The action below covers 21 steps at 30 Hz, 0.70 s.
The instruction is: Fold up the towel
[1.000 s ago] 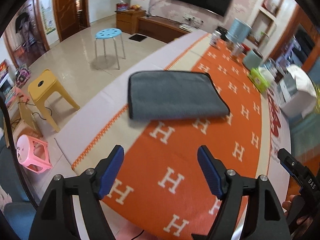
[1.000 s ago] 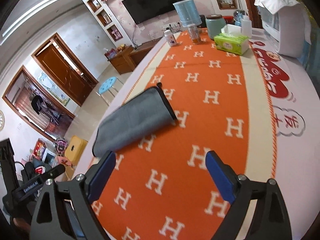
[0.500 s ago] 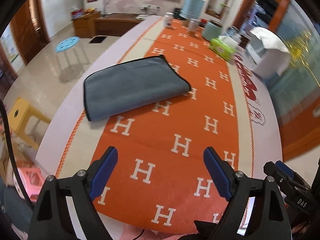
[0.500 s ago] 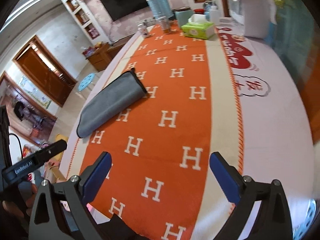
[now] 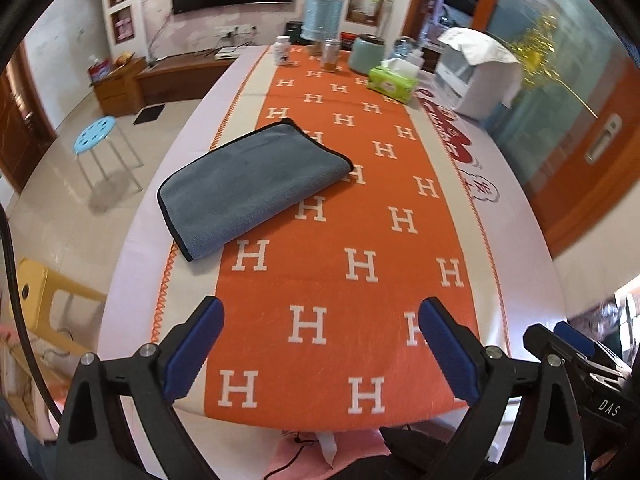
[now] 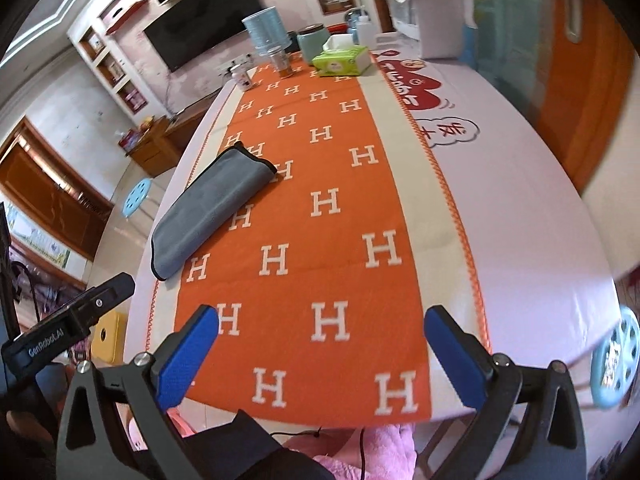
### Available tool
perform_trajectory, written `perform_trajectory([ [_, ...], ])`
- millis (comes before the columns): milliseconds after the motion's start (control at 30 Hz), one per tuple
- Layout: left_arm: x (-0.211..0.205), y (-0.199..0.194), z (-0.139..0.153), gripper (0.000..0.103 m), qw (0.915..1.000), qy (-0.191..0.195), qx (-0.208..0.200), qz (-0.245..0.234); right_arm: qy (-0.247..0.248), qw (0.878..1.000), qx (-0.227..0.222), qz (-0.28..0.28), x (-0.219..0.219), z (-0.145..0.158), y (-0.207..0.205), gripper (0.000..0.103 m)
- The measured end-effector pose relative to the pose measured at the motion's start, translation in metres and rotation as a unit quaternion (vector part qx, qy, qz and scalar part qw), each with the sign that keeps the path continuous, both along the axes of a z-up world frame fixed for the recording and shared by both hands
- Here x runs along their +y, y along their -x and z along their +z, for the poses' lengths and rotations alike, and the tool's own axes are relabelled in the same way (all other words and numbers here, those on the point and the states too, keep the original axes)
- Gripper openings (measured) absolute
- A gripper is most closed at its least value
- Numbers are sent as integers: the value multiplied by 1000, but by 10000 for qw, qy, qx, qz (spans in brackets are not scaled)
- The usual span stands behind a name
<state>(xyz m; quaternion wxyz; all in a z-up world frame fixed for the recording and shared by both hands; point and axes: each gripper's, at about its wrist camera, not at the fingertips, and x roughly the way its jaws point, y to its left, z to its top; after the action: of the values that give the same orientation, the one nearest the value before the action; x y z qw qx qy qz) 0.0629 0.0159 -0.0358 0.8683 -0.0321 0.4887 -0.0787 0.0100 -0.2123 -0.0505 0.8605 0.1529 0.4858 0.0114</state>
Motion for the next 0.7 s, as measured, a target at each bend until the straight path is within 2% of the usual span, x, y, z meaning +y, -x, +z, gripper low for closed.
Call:
perform_trajectory([
  [333,9,37,5,97,9996,-145,-115,-214,65,9996,-106,-252,35,12,46,103],
  [700,1,53,26,99,9986,-211,-481,28,378,9985,-389,-27,37,33,59,103],
])
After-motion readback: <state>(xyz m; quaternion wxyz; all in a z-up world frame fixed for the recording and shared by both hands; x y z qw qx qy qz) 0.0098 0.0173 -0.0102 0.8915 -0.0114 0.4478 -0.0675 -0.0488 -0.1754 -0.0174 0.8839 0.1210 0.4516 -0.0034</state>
